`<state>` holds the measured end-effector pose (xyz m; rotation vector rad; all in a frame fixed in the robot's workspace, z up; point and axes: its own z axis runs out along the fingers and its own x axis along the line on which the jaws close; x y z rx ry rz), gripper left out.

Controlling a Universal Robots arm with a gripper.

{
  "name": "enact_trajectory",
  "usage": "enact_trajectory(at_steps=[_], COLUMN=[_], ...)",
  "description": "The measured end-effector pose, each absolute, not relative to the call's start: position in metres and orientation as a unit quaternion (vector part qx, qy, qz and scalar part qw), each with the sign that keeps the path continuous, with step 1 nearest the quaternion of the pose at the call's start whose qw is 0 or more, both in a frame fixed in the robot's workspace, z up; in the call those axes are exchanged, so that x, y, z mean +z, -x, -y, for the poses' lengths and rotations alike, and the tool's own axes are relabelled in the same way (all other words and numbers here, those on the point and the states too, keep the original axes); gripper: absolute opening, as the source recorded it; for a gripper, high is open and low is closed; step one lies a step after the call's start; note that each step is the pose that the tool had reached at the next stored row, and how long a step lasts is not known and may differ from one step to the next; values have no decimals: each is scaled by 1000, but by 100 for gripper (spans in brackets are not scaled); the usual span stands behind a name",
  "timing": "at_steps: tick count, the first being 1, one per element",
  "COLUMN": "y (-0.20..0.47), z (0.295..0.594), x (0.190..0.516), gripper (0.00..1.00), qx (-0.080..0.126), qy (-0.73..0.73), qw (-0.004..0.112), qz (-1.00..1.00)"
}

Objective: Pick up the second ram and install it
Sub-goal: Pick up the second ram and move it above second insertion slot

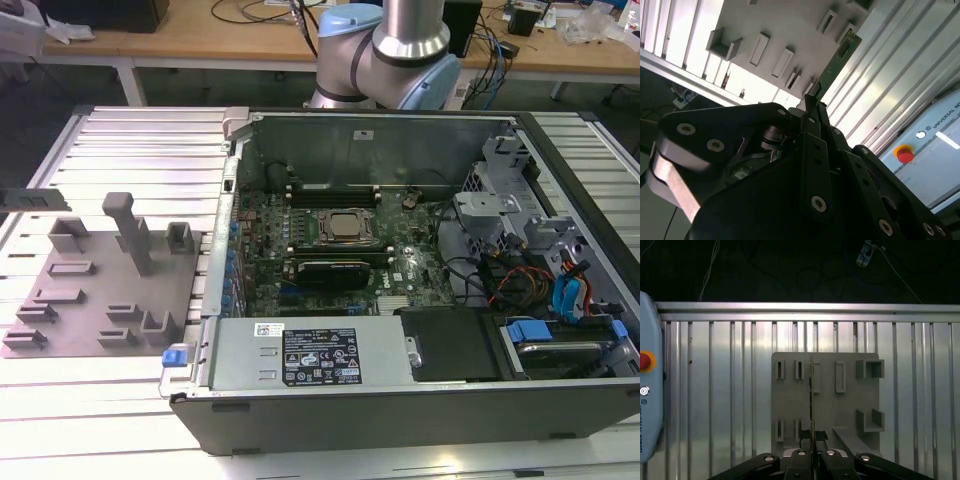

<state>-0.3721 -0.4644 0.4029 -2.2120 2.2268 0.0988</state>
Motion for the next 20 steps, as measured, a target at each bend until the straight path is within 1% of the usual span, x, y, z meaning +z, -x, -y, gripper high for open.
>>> enact_trajectory(at_steps=[7, 20], y=[370, 307], z=[464, 464], x=[408, 408], gripper=[11, 11], qx=[31, 31], qy=[704, 704], qw=[1, 1], qz=[-709, -709])
